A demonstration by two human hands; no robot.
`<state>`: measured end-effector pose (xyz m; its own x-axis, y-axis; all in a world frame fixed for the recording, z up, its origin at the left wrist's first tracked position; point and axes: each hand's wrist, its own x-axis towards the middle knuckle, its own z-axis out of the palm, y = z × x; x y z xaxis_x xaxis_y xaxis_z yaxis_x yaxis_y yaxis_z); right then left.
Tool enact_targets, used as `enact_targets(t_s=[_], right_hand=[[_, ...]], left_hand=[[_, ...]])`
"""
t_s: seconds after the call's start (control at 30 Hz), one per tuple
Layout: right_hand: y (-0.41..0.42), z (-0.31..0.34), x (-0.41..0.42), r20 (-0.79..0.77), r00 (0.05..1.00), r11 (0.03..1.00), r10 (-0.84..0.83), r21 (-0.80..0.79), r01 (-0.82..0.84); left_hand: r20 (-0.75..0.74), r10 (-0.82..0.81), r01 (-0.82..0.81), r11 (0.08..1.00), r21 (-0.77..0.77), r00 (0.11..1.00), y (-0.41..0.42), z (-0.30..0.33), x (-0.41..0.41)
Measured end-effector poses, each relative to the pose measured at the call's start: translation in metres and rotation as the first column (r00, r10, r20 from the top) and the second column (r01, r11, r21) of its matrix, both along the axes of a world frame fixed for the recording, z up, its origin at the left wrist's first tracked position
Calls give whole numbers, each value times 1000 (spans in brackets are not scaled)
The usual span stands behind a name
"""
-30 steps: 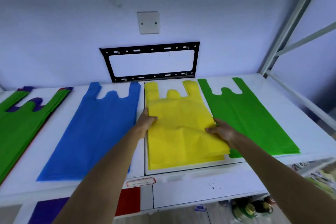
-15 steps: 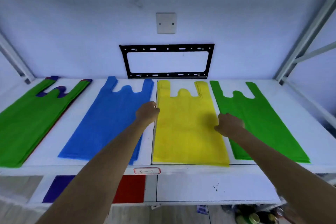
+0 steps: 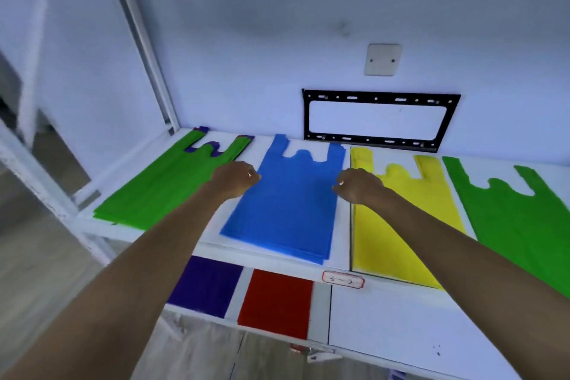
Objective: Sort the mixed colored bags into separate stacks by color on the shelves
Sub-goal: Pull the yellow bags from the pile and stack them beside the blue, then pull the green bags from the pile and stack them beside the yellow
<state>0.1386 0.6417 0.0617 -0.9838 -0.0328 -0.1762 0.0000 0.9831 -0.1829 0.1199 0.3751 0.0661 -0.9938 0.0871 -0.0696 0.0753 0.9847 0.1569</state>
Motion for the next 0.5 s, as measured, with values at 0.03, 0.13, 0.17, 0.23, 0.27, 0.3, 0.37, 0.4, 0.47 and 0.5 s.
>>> enact_targets(t_s=[0.03,0.13,0.17,0.23,0.27,0.3,0.37,0.4,0.47,0.5], right_hand=[[-19,-2,-2,17,1000,1000,12,-21,-12],[-90,-9,-8,34,999,996,39,-85,-36],[-114,-12,-11,30,999,994,35,-108,-31],[-155,-17,-13,19,1000,990,0,-140,3],[-176,-20,-15,16,1000,987,-20,-159,22],[-197,-23,-16,24,999,984,-40,-175,43],[-231,-29,-17,35,995,975,-90,-202,96],[-248,-32,-17,41,992,967,-119,-222,125],[-278,-37,-17,62,986,954,-158,-248,168],[-292,-41,-18,76,983,951,-166,-251,180]], left_hand=[[3,7,-7,1000,-22,1000,-20,1,1],[14,22,-21,998,-56,1000,-92,5,0],[8,25,-25,998,-54,1000,-114,8,-1],[-13,25,-25,999,-46,1000,-153,10,-5],[-26,19,-20,998,-54,1000,-172,11,-6],[-43,10,-12,998,-58,999,-192,9,-9],[-70,-5,3,1000,-31,998,-228,0,-13],[-70,-14,13,1000,-9,997,-245,-6,-16],[-51,-26,26,1000,15,998,-274,-17,-23],[-45,-24,25,999,23,999,-287,-23,-26]])
